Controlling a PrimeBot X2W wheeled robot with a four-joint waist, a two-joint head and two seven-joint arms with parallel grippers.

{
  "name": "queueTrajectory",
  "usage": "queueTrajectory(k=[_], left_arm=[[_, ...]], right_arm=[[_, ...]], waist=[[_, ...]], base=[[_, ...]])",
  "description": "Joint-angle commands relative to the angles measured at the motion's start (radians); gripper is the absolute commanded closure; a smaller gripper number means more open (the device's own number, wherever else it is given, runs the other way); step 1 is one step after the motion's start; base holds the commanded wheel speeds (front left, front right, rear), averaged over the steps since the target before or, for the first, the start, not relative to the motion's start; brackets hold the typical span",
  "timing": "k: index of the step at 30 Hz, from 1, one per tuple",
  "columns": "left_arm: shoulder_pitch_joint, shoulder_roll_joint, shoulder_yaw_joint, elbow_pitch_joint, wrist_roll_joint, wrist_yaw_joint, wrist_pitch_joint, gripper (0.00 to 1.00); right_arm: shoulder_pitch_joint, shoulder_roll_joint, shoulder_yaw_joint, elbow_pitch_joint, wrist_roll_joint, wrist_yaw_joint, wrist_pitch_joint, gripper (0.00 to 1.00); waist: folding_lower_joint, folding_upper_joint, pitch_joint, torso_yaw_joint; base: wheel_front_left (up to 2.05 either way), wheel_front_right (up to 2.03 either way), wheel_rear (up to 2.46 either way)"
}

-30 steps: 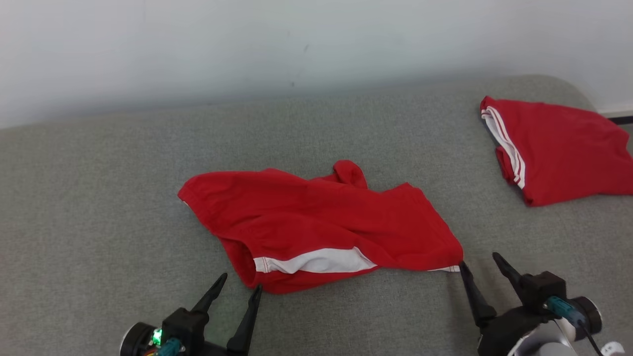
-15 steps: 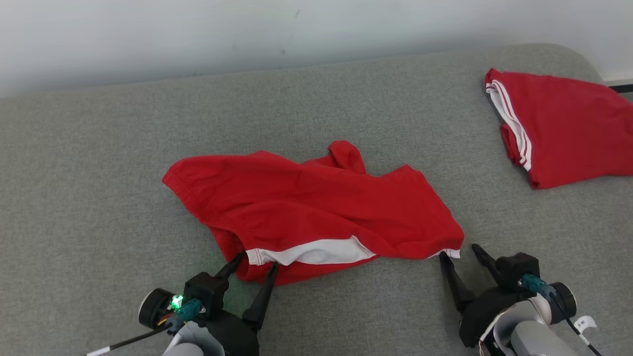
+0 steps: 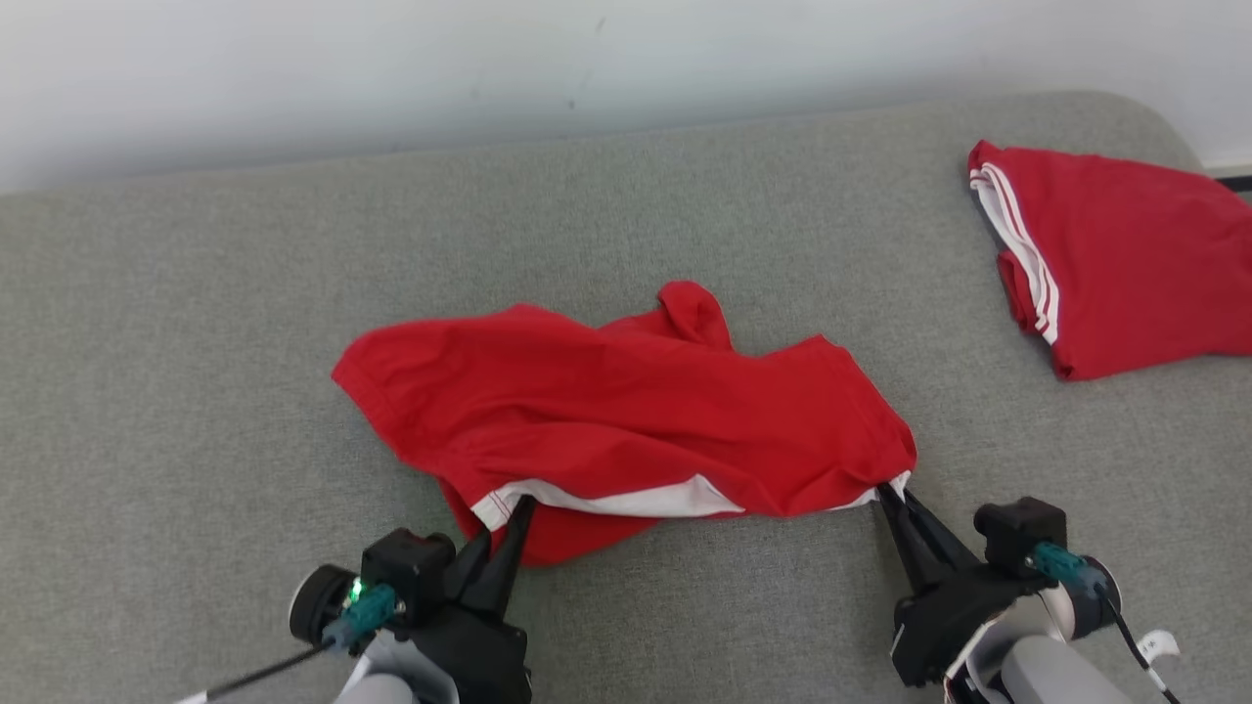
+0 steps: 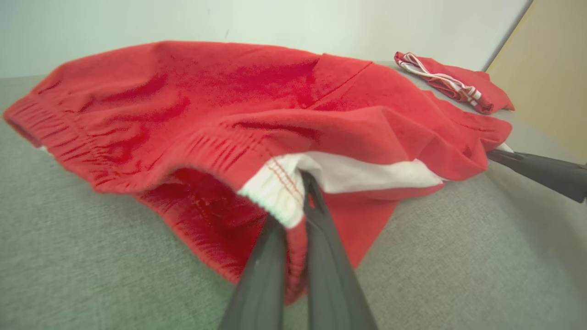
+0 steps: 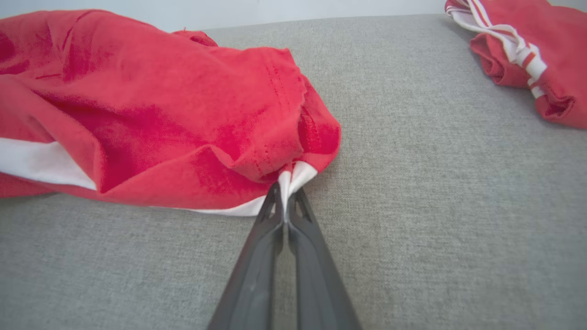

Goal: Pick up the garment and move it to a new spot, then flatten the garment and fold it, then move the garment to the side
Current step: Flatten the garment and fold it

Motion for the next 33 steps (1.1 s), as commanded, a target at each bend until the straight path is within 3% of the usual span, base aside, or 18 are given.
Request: queueTrajectory(k=[1, 8, 11, 16, 19, 24, 28, 33], left_arm=[[0.055, 0.0, 0.021, -0.052, 0.016, 0.002, -0.003, 1.0], [0.092, 0.051, 0.04, -0.172, 0.02, 0.002, -0.003, 1.0], [0.023, 0.104, 0.025, -0.216, -0.006, 0.002, 0.0, 1.0], [-0.199, 0.202, -0.025, -0.288, -0.066, 0.002, 0.098, 1.0], [-0.392, 0.239, -0.045, -0.308, -0.148, 0.002, 0.178, 1.0], [-0.754, 0.242, -0.058, -0.262, -0.259, 0.002, 0.266, 1.0], [-1.032, 0.221, -0.076, -0.173, -0.32, 0.002, 0.301, 1.0], [-1.299, 0.2, -0.119, -0.055, -0.345, 0.002, 0.266, 1.0]], right_arm=[[0.062, -0.022, -0.008, -0.079, 0.016, 0.0, 0.0, 1.0], [0.104, -0.058, 0.029, -0.264, 0.136, 0.0, 0.0, 1.0], [0.037, -0.077, 0.044, -0.345, 0.224, 0.0, 0.03, 1.0], [-0.159, -0.089, 0.035, -0.4, 0.345, 0.0, 0.134, 1.0], [-0.33, -0.072, -0.024, -0.362, 0.424, 0.0, 0.197, 1.0], [-0.664, -0.043, -0.118, -0.239, 0.484, 0.0, 0.293, 1.0], [-0.939, -0.029, -0.182, -0.128, 0.465, 0.0, 0.309, 1.0], [-1.209, -0.019, -0.2, 0.004, 0.367, 0.0, 0.271, 1.0]], waist=[[-0.0001, -0.0002, -0.046, 0.003], [-0.0001, -0.0002, -0.098, -0.017], [-0.0001, -0.0002, -0.102, -0.022], [-0.0001, -0.0002, -0.045, -0.023], [-0.0001, -0.0002, 0.032, -0.015], [-0.0001, -0.0002, 0.199, -0.003], [-0.0001, -0.0002, 0.315, 0.003], [-0.0001, -0.0002, 0.402, 0.002]], base=[[0.0, 0.0, 0.0], [0.0, 0.0, 0.0], [0.0, 0.0, 0.0], [0.0, 0.0, 0.0], [0.0, 0.0, 0.0], [0.0, 0.0, 0.0], [0.0, 0.0, 0.0], [0.0, 0.0, 0.0]])
